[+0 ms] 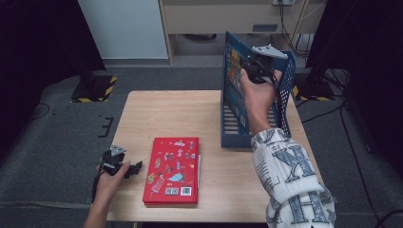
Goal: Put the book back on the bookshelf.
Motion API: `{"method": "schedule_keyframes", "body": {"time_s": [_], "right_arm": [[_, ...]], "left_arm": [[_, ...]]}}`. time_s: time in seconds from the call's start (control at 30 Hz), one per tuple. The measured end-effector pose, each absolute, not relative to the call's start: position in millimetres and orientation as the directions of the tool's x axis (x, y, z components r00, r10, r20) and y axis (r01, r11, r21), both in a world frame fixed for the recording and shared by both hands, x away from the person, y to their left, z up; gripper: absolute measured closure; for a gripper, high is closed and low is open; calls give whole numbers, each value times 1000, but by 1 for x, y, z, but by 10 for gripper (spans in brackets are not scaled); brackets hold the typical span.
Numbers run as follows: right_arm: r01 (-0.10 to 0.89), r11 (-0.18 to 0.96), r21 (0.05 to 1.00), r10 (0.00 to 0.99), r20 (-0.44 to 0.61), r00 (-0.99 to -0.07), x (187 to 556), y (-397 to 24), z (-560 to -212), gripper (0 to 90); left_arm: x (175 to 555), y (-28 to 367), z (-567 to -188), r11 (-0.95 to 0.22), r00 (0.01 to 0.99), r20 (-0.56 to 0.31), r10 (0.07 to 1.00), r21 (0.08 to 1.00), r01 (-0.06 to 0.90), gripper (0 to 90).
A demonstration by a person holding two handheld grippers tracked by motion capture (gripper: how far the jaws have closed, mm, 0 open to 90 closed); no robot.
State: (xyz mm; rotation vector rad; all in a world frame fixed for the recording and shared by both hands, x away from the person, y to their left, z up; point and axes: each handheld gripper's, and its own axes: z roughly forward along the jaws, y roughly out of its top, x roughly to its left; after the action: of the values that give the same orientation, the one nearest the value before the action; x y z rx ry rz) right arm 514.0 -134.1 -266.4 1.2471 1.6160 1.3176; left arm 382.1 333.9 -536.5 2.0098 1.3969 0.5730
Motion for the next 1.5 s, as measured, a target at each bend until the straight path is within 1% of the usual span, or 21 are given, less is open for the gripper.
{"method": "schedule_keyframes", "body": {"time_s": [0.2, 0.6, 0.8, 1.17, 1.5], "right_arm": [[228, -24, 973, 954, 91, -284, 514, -136, -272, 822], [194, -35, 980, 955, 90, -283, 516, -136, -286, 822], [193, -40, 980, 956, 94, -279, 518, -134, -294, 821], [193, -44, 980, 956, 98, -276, 523, -134, -295, 820], [231, -42, 972, 956, 106, -272, 526, -134, -323, 819]], "left_arm": [[382, 334, -537, -252, 348, 3, 937, 699, 670, 0], [383, 333, -537, -257, 355, 5, 935, 699, 668, 0], [383, 333, -537, -254, 354, 2, 935, 698, 669, 0], [383, 333, -537, -256, 356, 2, 934, 698, 668, 0], [383, 333, -536, -263, 362, 5, 932, 695, 669, 0]]}}
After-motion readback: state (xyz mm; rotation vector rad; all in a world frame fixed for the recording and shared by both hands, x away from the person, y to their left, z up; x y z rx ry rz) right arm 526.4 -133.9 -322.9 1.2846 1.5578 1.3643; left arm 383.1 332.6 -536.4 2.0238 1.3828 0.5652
